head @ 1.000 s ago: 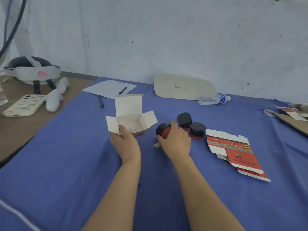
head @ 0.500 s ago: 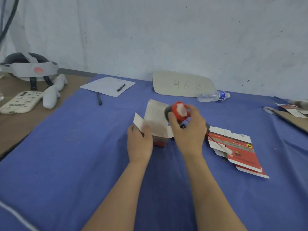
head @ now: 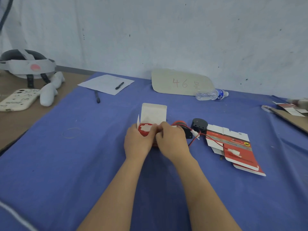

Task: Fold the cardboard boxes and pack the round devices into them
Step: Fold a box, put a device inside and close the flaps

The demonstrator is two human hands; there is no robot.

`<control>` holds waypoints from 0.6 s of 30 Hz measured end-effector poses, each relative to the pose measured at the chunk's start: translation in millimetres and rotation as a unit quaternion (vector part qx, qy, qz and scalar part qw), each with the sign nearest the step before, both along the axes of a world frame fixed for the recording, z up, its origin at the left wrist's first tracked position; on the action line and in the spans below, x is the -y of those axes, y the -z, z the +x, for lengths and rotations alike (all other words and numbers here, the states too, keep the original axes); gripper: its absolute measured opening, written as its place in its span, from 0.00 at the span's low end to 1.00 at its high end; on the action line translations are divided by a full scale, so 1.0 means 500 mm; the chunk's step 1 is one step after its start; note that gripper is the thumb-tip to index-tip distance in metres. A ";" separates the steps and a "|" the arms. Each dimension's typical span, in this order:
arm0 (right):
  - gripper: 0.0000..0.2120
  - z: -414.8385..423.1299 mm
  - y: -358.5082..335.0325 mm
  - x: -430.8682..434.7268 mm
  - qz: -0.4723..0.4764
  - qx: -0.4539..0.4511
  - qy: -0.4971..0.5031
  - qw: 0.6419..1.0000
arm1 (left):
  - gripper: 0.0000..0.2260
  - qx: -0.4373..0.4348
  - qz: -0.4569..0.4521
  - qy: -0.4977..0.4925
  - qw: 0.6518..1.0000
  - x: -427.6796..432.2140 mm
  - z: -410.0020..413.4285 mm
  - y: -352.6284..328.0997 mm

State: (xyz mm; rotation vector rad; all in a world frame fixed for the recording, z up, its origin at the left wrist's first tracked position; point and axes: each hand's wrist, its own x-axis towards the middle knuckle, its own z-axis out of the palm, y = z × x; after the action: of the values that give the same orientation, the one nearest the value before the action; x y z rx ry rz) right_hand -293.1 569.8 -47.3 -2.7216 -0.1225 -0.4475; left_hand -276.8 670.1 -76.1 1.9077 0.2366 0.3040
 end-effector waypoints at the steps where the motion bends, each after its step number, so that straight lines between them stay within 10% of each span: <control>1: 0.10 0.001 -0.001 0.001 -0.003 -0.012 -0.002 1.000 | 0.18 0.000 -0.002 0.001 1.000 0.000 0.000 0.000; 10: 0.13 0.003 -0.014 0.066 0.035 0.047 0.209 0.976 | 0.30 0.017 -0.010 -0.007 1.000 0.009 -0.001 0.004; 18: 0.12 0.010 -0.021 0.072 0.092 0.044 0.132 0.986 | 0.35 0.033 0.007 -0.023 0.999 0.014 -0.006 0.005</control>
State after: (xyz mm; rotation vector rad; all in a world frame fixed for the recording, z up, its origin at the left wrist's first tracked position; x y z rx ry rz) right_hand -287.9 533.9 -36.8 -2.5439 0.2491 -0.6203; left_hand -279.6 663.3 -78.5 1.9035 0.2355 0.4003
